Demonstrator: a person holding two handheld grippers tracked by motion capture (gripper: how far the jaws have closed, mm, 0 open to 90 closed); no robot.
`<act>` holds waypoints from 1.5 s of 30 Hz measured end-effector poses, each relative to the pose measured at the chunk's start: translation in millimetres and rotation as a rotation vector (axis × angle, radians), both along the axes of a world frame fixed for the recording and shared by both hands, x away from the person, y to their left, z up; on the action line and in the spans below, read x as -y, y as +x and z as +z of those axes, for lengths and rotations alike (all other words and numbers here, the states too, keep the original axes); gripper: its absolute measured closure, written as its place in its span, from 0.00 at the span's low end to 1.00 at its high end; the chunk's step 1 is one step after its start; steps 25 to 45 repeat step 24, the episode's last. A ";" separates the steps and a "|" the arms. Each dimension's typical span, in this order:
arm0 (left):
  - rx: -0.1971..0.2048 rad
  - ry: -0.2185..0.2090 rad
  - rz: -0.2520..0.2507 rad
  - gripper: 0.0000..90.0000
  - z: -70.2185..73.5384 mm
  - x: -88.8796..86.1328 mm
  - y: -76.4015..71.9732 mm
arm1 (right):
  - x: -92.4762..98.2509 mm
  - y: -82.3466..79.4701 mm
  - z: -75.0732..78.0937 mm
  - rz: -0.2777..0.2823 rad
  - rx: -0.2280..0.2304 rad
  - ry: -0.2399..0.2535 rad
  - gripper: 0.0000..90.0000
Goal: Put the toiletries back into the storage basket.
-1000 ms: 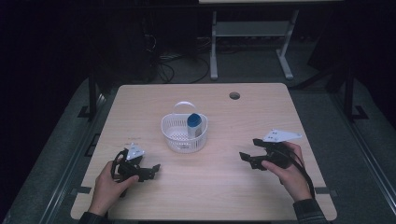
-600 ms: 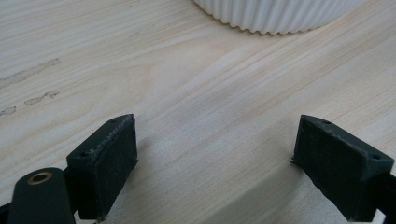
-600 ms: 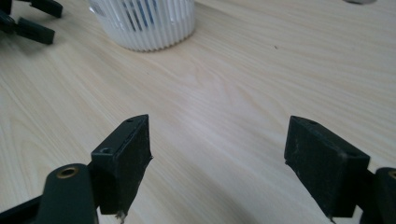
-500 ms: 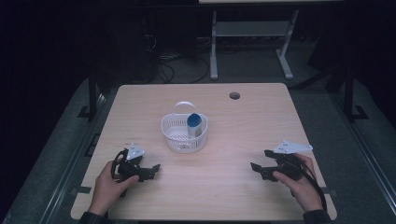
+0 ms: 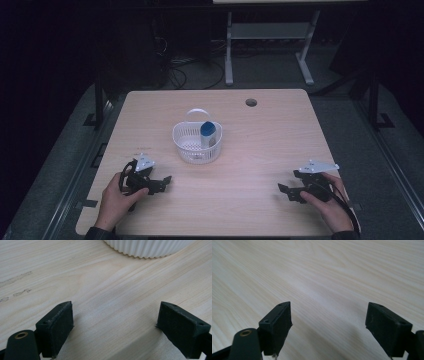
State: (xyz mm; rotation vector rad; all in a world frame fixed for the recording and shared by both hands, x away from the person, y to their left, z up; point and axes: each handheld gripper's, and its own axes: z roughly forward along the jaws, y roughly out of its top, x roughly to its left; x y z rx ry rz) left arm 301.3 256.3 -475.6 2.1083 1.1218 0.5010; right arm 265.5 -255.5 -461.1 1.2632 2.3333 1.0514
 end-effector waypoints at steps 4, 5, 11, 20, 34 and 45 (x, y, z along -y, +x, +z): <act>0.000 0.000 0.000 0.14 0.0 0.0 0.0 | 2.6 2.1 -6.0 -0.016 -0.010 -0.037 0.22; 0.000 0.000 0.000 0.14 0.0 0.0 0.0 | 3.1 2.6 -7.8 -0.024 -0.015 -0.045 0.22; 0.000 0.000 0.000 0.14 0.0 0.0 0.0 | 4.5 3.7 -13.9 -0.028 -0.008 -0.081 0.21; 0.000 0.000 0.000 0.14 0.0 0.0 0.0 | 5.9 1.6 -20.6 -0.046 0.042 -0.044 0.17; 0.000 0.000 0.000 0.14 0.0 0.0 0.0 | 5.8 1.7 -20.6 -0.052 0.040 -0.044 0.16; 0.000 0.000 0.000 0.14 0.0 0.0 0.0 | 5.8 1.7 -20.6 -0.052 0.040 -0.044 0.16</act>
